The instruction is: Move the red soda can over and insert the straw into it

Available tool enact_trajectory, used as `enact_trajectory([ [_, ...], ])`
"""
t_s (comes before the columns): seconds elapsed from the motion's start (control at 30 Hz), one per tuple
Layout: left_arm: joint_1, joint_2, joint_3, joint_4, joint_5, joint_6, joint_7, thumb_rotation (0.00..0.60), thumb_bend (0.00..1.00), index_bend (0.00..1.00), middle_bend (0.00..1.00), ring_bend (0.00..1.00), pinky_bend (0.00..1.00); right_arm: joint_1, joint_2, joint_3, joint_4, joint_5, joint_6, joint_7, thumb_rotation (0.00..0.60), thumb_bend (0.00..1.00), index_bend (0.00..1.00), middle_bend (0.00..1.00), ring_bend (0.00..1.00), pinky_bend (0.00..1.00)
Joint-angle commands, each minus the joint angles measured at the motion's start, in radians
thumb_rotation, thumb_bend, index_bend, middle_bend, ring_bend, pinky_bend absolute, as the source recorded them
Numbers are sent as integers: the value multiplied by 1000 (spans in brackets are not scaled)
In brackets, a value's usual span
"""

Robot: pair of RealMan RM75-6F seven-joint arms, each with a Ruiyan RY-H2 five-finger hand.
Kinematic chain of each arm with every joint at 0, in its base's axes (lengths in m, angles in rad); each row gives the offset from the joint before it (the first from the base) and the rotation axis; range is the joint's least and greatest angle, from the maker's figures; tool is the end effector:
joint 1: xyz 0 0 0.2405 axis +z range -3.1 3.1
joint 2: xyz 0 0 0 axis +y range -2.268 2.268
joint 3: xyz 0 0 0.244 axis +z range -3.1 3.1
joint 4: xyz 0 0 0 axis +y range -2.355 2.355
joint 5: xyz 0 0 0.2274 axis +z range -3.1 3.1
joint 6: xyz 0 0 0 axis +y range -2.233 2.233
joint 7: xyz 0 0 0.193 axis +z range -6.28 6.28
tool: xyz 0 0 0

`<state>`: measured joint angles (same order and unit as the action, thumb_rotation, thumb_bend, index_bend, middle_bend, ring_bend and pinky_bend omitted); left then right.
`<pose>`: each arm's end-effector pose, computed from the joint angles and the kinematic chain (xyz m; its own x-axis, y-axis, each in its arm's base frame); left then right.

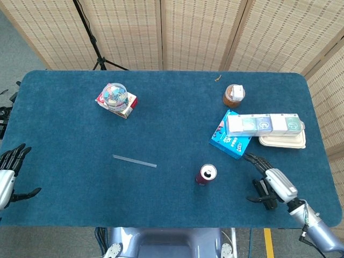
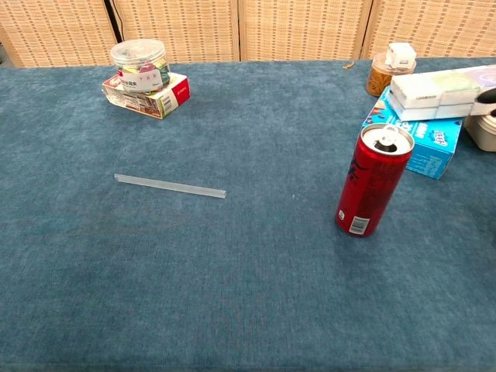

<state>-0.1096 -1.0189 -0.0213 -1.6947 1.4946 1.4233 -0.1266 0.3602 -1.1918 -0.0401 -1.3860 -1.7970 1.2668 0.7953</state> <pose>-0.3016 0.2301 0.1453 0.2949 0.0836 0.9519 0.9555 -0.0159 -0.2947 -0.2654 -0.2792 0.0612 -0.0452 -0.4393 0.8972 -0.9431 -0.2775 -0.1834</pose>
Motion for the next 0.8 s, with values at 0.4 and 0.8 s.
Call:
enact_trajectory([
  [0.4, -1, 15, -3, 8, -5, -5, -45, 600, 0, 0, 0, 0, 0, 111, -85, 50, -86, 80, -103, -82, 600, 0, 0, 0, 0, 0],
  [0.8, -5, 18, -11, 10, -22, -15, -54, 600, 0, 0, 0, 0, 0, 145, -154, 55, -79, 118, -119, -88, 600, 0, 0, 0, 0, 69],
])
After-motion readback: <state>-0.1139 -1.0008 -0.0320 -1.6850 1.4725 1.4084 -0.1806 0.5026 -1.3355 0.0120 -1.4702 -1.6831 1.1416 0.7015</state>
